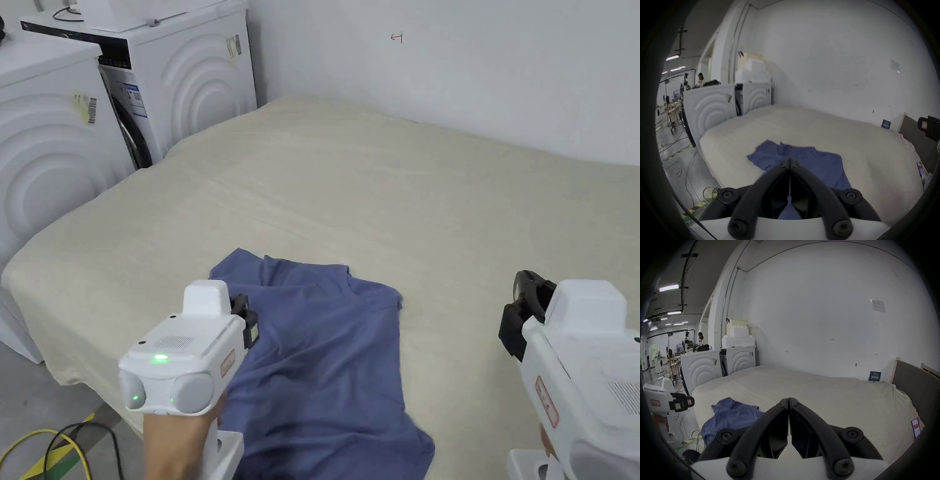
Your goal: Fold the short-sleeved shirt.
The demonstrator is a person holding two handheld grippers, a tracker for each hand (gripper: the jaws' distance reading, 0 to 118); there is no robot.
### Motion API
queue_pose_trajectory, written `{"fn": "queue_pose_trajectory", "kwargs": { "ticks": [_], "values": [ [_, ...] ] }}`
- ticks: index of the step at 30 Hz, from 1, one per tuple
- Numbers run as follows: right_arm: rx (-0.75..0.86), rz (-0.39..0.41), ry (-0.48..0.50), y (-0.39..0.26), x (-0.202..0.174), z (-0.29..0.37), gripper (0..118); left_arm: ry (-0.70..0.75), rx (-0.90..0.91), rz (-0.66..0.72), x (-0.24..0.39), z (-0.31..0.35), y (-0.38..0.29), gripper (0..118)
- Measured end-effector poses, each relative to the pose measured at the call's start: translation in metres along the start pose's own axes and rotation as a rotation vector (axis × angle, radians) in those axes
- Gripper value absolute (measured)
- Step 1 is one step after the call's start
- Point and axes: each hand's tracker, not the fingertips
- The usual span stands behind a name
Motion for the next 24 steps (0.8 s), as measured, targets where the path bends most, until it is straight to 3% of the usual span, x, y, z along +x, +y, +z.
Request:
{"fn": "queue_pose_trajectory", "kwargs": {
  "ticks": [3,6,7,11,20,24],
  "values": [
    [-0.014,0.002,-0.016,-0.003,0.007,-0.006,0,-0.007,-0.107,-0.006,0.01,-0.028,-0.003,21],
    [-0.028,0.002,-0.033,-0.007,0.013,-0.012,0,-0.012,-0.249,-0.008,0.018,-0.062,-0.01,48],
    [-0.033,0.001,-0.037,-0.009,0.016,-0.014,0,-0.008,-0.292,-0.02,0.021,-0.072,-0.014,64],
    [-0.059,0.001,-0.058,-0.016,0.025,-0.021,0,0.013,-0.425,-0.034,0.027,-0.11,-0.03,90],
    [-0.118,-0.003,-0.097,-0.034,0.042,-0.027,0,0.015,-0.606,-0.053,0.031,-0.151,-0.053,90],
    [-0.126,-0.01,-0.107,-0.036,0.047,-0.025,0,-0.006,-0.598,-0.057,0.037,-0.143,-0.052,67]
  ]
}}
